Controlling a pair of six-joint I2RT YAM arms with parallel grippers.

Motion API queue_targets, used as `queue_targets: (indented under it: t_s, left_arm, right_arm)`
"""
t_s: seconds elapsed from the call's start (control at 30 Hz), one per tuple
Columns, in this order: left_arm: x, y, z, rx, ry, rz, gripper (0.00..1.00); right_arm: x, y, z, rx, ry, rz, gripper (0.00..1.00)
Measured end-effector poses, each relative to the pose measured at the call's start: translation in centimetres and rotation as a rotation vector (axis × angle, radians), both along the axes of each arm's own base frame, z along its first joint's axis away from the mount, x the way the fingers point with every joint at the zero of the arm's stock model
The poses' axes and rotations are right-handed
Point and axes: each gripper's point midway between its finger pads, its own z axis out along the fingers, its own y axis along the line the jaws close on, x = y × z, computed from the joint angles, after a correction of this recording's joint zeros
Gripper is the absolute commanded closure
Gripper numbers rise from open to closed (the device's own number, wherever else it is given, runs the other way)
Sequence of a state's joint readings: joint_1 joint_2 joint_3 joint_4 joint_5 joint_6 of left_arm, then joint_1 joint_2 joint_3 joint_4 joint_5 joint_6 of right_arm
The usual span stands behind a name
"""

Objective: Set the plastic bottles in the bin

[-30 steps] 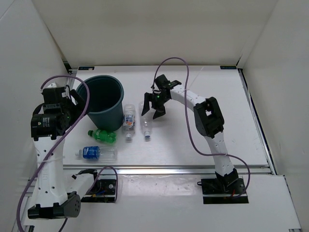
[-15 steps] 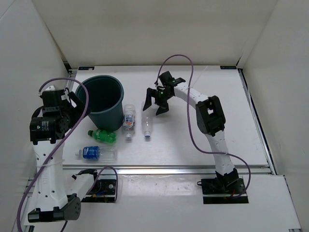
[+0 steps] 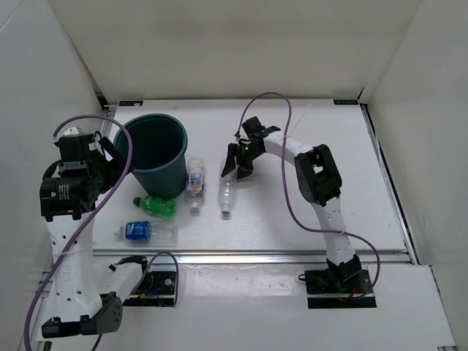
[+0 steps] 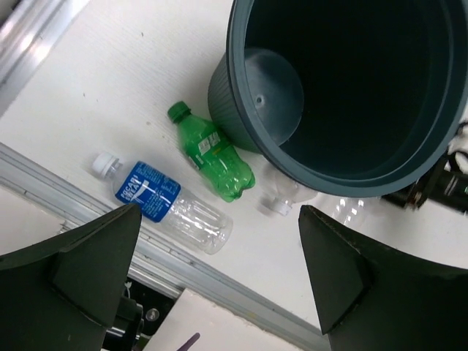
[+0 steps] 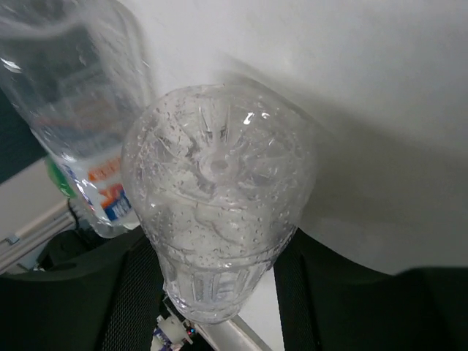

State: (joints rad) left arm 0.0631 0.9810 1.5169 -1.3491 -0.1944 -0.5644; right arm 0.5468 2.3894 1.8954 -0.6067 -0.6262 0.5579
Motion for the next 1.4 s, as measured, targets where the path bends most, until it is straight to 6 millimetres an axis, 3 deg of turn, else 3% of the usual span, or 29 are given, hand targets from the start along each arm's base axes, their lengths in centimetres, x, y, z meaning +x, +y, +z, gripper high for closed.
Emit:
queue_targets:
  t_s: [0.1,0.17,0.23,0.3,0.4,0.47,0.53,0.63,0.7,0.77,0.83,0.93,1.03,1.1,1.17,1.23,1.3,1.4]
  left_arm:
    - [0.0,0.6,1.6,0.031,-0.052,0.014,0.00]
    - [-0.1,1.1,2.8,0.060,-0.123,0.031,0.00]
    - [-0.4,1.3,3.4,0.074,-0.190,0.040,0.00]
    - [-1.7,1.3,3.5,0.083,-0.267,0.047,0.00]
    - [-3.6,1.2,2.9,0.088,-0.372,0.049,0.00]
    - [-4.8,1.1,2.6,0.090,-0.429,0.049,0.00]
    - [-5.1,1.0,2.8,0.089,-0.460,0.045,0.00]
    - [-4.5,0.7,2.9,0.088,-0.443,0.023,0.00]
    - [-3.5,0.7,2.7,0.091,-0.401,0.008,0.00]
    - [-2.3,0.7,2.1,0.093,-0.345,-0.004,0.00]
    - [-1.3,0.5,1.5,0.092,-0.303,-0.028,0.00]
    - [-0.6,0.1,1.2,0.086,-0.290,-0.058,0.00]
    - [-0.5,-0.1,1.7,0.082,-0.311,-0.067,0.00]
    - [-0.6,-0.2,2.1,0.078,-0.328,-0.071,0.00]
    - [-0.6,-0.2,2.6,0.077,-0.346,-0.067,0.00]
    - [-1.0,-0.2,2.8,0.074,-0.364,-0.059,0.00]
    - [-1.8,0.0,3.3,0.077,-0.400,-0.036,0.00]
    - [-3.7,0.4,3.5,0.077,-0.470,0.008,0.00]
  right_arm:
    - [-1.0,-1.9,1.3,-0.055,-0.020,-0.023,0.53]
    - [-0.4,-2.6,4.0,-0.064,-0.082,-0.048,0.53]
    - [0.6,-2.9,8.1,-0.045,-0.173,-0.080,0.53]
    - [2.3,-2.6,14.4,0.015,-0.305,-0.121,0.53]
    - [4.9,-1.1,25.6,0.152,-0.567,-0.168,0.53]
    - [5.0,0.3,33.1,0.261,-0.753,-0.185,0.49]
    - [3.9,1.8,38.2,0.342,-0.899,-0.183,0.45]
    - [1.3,4.9,42.3,0.430,-1.048,-0.149,0.43]
    - [0.3,7.7,43.2,0.479,-1.114,-0.123,0.39]
    - [0.2,10.6,43.0,0.517,-1.163,-0.106,0.31]
    - [0.6,12.8,40.8,0.506,-1.168,-0.091,0.14]
    - [1.4,15.4,36.1,0.448,-1.147,-0.057,0.00]
    - [1.5,16.1,31.9,0.362,-1.103,-0.024,0.00]
    - [1.6,15.8,30.8,0.318,-1.088,-0.027,0.00]
    - [1.7,14.4,30.7,0.279,-1.069,-0.056,0.00]
    - [1.9,11.2,31.1,0.246,-1.006,-0.115,0.00]
    - [2.9,6.1,32.1,0.247,-0.917,-0.223,0.00]
    - [6.7,-4.5,32.9,0.254,-0.796,-0.435,0.00]
